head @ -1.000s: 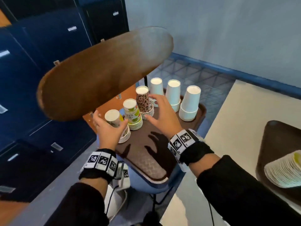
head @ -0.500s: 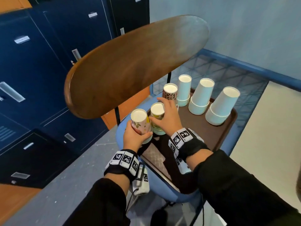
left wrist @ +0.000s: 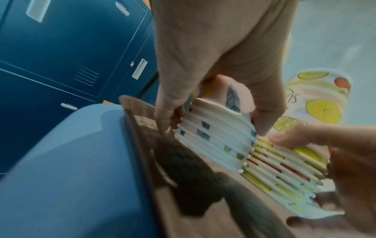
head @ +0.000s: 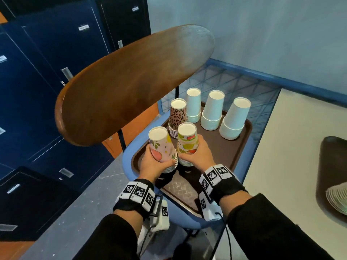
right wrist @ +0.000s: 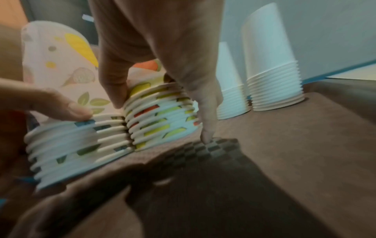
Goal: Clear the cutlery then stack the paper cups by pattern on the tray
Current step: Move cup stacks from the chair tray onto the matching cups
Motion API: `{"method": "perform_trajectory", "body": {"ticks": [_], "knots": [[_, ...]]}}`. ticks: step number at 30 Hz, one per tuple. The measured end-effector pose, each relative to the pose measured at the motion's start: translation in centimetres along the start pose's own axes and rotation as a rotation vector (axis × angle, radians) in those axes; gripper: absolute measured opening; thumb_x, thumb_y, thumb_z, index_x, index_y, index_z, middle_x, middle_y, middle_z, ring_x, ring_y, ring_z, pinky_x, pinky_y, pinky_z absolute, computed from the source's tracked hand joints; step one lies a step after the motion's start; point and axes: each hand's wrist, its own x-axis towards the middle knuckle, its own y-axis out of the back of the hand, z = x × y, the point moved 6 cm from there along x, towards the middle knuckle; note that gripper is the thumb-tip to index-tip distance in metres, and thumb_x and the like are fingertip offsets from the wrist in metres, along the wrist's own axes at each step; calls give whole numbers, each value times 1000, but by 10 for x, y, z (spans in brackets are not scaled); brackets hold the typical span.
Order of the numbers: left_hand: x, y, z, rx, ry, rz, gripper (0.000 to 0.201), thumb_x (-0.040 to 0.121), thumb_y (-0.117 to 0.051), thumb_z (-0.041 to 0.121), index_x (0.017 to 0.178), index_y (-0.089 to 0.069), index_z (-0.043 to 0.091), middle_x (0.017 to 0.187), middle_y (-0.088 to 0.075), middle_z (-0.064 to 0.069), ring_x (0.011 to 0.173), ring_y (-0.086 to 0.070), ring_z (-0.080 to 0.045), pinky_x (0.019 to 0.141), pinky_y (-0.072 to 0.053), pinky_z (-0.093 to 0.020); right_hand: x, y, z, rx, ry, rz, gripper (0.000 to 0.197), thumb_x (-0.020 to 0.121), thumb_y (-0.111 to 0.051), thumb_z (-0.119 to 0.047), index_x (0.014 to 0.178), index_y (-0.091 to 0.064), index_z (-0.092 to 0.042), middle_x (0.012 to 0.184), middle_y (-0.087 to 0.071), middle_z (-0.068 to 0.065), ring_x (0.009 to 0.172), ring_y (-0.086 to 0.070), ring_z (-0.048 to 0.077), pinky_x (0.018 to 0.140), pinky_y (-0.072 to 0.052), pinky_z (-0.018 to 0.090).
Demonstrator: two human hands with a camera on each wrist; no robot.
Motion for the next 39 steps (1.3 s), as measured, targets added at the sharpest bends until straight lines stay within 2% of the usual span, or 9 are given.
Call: {"method": "perform_trajectory", "body": {"ticks": [6,10,15,18,20,23,27,34,39], "knots": [[-20,-53,35,25,-118,-210,71,53,-87,18,107,-45,38,112,-59,10,111,-55,-15,92,-43,-31,-50,77,7,130,37,166,65,59,-85,-22,109,-45,-31,104,-61,-11,93,-59,-2,82,-45,13],[-39,-103,60,55,-208,-336,69,40,-79,40,100,-47,43,109,-61,12,107,-58,-12,92,-47,-33,-83,129,24,160,13,318,68,59,-85,-20,115,-47,-27,114,-61,0,101,-60,11,85,-46,22],[-73,-168,93,48,-294,-507,66,57,-86,11,98,-46,42,103,-57,20,101,-57,-4,80,-45,-14,-128,190,44,160,18,443,65,58,-85,-20,109,-47,-35,114,-60,2,103,-60,13,89,-50,29],[-97,-203,111,-10,-318,-583,72,47,-87,23,108,-50,34,108,-63,14,100,-60,1,81,-50,-13,-157,231,50,174,28,495,61,58,-84,-13,101,-48,-37,110,-63,2,98,-62,8,82,-51,20],[-112,-222,128,-45,-334,-591,85,42,-84,34,119,-51,22,114,-66,6,106,-62,-5,90,-52,-26,-178,262,53,207,42,536,61,60,-83,-5,105,-50,-28,104,-65,1,91,-63,-2,77,-50,13],[-141,-250,175,-91,-437,-620,93,43,-83,35,126,-50,12,116,-66,4,105,-63,-2,82,-53,-17,-210,307,63,260,59,612,62,61,-82,-2,109,-51,-23,99,-65,-6,83,-61,-13,74,-49,7],[-183,-298,251,-212,-592,-685,89,52,-85,22,128,-43,0,121,-62,-7,111,-61,-12,93,-52,-30,-245,353,87,286,31,677,69,59,-84,-11,118,-51,-24,112,-66,-3,102,-63,4,91,-51,26],[-239,-420,313,-200,-639,-714,87,42,-83,30,120,-46,15,123,-62,-5,113,-59,-19,98,-49,-43,-296,410,112,345,37,716,66,63,-79,2,116,-48,-23,100,-64,-15,83,-62,-17,68,-47,1],[-236,-480,299,-40,-577,-536,58,62,-81,15,103,-40,16,99,-52,3,100,-55,-20,81,-45,-30,-318,427,133,298,-12,727,65,61,-82,-9,109,-48,-36,99,-63,-22,87,-61,-17,73,-47,1]]}}
